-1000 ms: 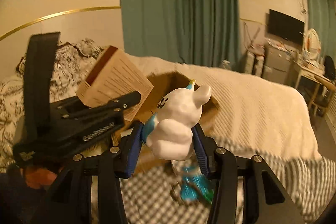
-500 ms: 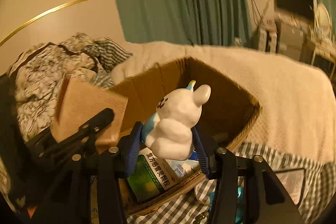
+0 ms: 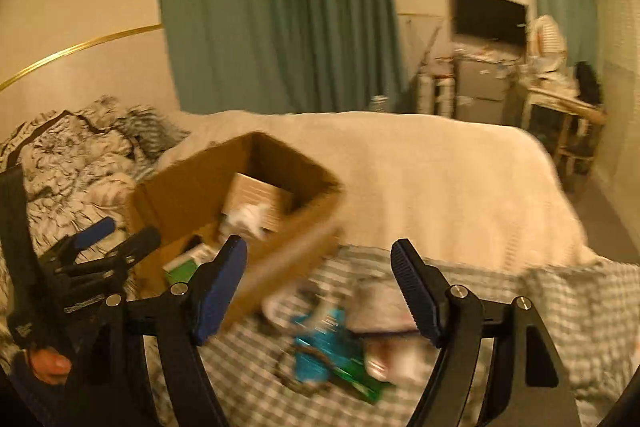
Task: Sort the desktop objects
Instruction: 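Open both grippers to drop the Amoxicillin box and figurine into the box, then grasp the dark bead bracelet with the left gripper while the right grasps the white bottle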
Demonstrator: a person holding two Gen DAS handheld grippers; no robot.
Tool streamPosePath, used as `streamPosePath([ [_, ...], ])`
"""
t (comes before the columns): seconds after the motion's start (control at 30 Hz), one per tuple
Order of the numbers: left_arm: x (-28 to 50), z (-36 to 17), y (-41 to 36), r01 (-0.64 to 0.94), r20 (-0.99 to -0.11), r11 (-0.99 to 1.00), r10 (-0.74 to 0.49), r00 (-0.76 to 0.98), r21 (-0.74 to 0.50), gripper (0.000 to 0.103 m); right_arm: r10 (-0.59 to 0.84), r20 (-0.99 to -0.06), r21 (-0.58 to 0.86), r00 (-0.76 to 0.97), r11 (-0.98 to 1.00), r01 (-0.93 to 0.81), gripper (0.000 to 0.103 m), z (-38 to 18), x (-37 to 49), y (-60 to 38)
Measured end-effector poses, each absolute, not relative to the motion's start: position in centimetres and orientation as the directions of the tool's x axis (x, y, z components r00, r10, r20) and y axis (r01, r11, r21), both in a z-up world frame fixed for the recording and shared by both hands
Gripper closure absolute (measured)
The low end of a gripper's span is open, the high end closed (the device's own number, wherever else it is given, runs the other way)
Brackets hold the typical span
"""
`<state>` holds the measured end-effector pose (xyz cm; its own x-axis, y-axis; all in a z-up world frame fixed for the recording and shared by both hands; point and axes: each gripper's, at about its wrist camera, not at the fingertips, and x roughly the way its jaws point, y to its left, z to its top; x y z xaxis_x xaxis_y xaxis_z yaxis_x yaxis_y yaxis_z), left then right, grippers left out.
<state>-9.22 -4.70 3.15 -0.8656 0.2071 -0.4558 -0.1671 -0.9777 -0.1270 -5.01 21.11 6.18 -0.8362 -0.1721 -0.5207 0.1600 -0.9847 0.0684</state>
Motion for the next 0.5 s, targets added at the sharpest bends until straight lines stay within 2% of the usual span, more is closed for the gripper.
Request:
streamPosePath([
  [0.23, -5.0, 0.9, 1.2, -0.250, -0.488, -0.965, 0.258, -0.834, -0.083, 0.000, -0.072, -0.530, 0.043, -0.845, -0.997, 0.058, 0.029, 3.4, -0.4, 26.6],
  [0.5, -6.2, -6.6, 4.9, -0.271, -0.649, -0.961, 0.243, -0.721, -0.058, 0.000, -0.081, -0.605, 0.090, -0.792, -0.995, 0.033, 0.029, -2.7, -0.4, 29.3],
])
